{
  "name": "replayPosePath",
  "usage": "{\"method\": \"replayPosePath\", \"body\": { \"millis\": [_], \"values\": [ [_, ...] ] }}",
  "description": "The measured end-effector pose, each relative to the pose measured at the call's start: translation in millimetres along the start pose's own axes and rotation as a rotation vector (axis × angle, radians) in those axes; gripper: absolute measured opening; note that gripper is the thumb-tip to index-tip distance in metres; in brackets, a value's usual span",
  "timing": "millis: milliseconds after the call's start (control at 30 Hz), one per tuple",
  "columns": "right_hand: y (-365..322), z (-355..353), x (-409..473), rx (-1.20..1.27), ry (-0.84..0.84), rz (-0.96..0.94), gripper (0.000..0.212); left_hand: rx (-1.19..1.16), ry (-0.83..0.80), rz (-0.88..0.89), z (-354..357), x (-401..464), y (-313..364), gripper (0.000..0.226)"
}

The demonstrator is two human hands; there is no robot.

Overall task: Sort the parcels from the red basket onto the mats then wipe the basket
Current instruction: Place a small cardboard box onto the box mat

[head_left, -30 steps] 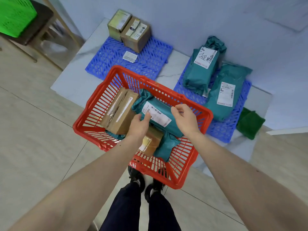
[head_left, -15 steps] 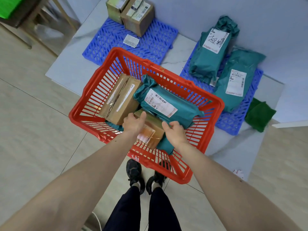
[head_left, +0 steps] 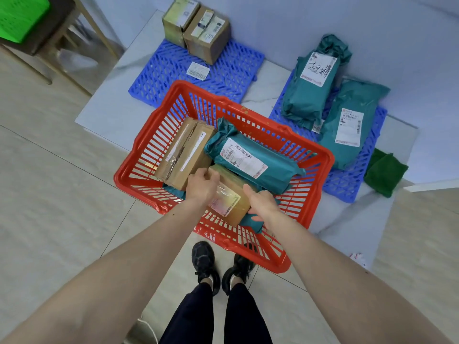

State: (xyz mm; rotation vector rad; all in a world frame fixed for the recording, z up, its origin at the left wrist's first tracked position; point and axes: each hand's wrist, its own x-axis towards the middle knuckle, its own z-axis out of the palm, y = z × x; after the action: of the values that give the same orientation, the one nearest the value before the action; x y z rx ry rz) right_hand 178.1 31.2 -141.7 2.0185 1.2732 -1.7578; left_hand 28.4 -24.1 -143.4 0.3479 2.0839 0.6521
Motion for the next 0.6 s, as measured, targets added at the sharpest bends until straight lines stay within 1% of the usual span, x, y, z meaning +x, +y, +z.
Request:
{"method": "replayPosePath", "body": {
  "millis": [67, 133, 200, 267, 333, 367, 433, 600],
  "values": [
    [-5.4, -6.7, -10.8, 0.014, 0.005, 0.005, 0.072, 0.02, -0.008, 0.104, -8.8, -9.2, 7.0, 0.043],
    [-11.4, -14.4, -23.8, -0.02, 0.013, -0.006, 0.07, 0.08, -0.022, 0.213, -18.5, -18.5, 15.3, 0.038],
    [-17.5, -22.8, -39.7, -0.033, 0.013, -0.038, 0.067, 0.097, -0.062, 0.272, -28.6, -29.1, 26.2, 0.037],
    [-23.5, -32.8, -57.2, -0.029, 0.008, -0.098, 0.054, 0.063, -0.111, 0.31, -38.9, -39.6, 38.0, 0.04],
    [-30.0, -43.3, -73.8, -0.019, 0.011, -0.148, 0.054, 0.001, -0.134, 0.364, -47.6, -50.1, 50.9, 0.043],
    [-34.8, -49.6, -83.7, -0.01, 0.022, -0.167, 0.057, -0.025, -0.126, 0.392, -52.5, -56.7, 58.3, 0.046],
    [-42.8, -58.7, -94.2, 0.005, 0.036, -0.189, 0.056, -0.072, -0.089, 0.417, -58.4, -63.6, 68.6, 0.05],
    [-61.0, -82.6, -122.0, 0.051, 0.094, -0.268, 0.043, -0.191, 0.043, 0.501, -73.1, -81.4, 89.7, 0.056]
  ]
}}
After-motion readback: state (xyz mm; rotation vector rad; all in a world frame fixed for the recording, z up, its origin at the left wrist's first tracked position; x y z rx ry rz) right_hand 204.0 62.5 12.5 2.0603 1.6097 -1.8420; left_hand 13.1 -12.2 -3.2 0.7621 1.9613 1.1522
